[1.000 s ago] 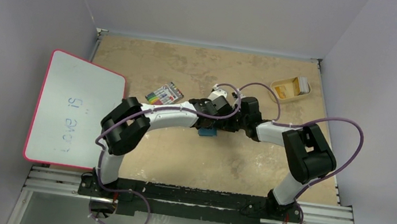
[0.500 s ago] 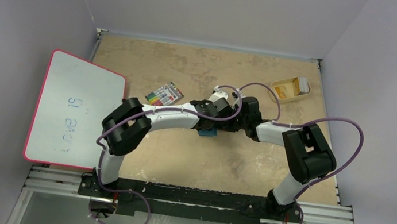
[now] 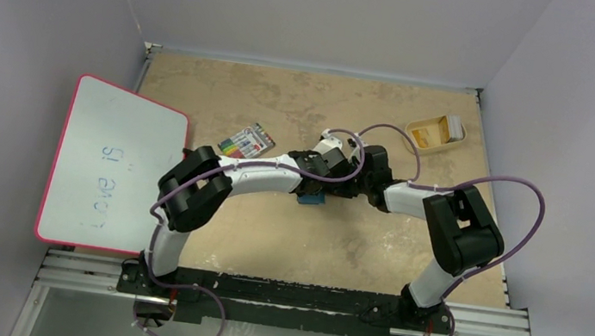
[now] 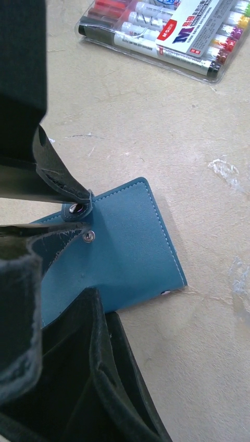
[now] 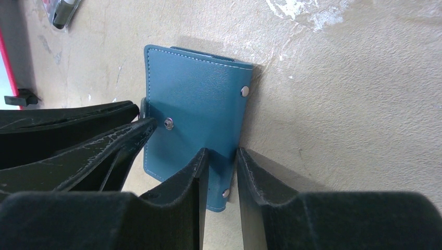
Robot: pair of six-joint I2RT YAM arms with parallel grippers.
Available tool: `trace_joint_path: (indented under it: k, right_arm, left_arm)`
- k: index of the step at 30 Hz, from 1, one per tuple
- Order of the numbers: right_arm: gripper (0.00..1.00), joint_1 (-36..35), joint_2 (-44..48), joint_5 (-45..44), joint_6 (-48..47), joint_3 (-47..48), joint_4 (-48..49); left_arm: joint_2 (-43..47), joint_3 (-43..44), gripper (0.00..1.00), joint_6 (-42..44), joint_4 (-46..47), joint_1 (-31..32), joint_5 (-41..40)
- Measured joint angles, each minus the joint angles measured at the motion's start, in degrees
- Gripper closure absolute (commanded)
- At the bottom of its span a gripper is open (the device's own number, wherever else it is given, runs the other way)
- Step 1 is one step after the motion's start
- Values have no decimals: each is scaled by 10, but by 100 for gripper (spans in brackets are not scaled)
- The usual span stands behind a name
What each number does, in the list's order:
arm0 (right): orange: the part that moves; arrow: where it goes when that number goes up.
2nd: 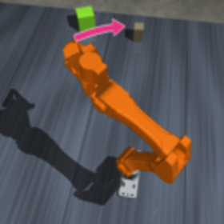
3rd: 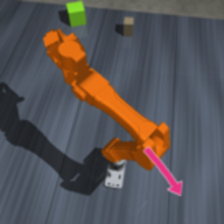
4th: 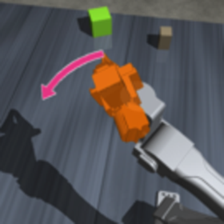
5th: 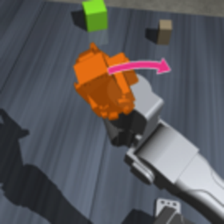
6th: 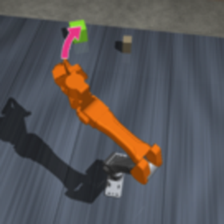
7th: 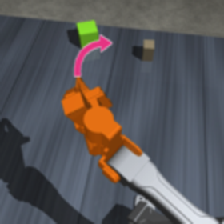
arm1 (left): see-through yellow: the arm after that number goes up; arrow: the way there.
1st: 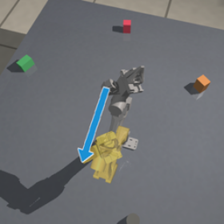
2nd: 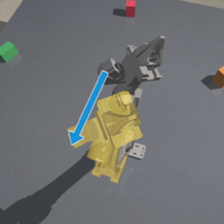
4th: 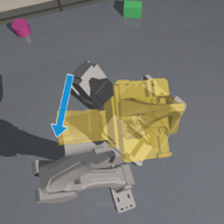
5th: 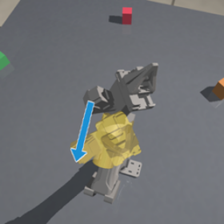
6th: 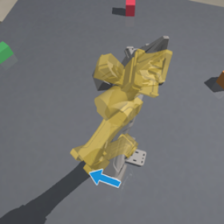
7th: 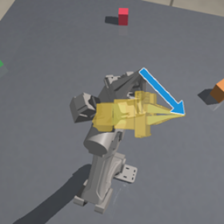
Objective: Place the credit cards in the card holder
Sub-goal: Close the card holder at the center of the board.
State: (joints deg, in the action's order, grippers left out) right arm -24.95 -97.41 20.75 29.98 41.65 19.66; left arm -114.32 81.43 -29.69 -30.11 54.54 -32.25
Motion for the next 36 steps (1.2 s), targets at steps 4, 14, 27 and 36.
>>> trace_joint_path:
  k: [4,14,27,36]
  right_arm:
    - [72,0,0,0,0,0,0]
    - [72,0,0,0,0,0,0]
    - [72,0,1,0,0,0,0]
    - [72,0,2,0,0,-4,4]
  left_arm:
    - [-3,1,90,3,-5,0,-1]
    - [-3,1,100,3,-2,1,3]
    - [11,-7,100,1,39,2,29]
    - [-3,-1,99,-7,30,2,29]
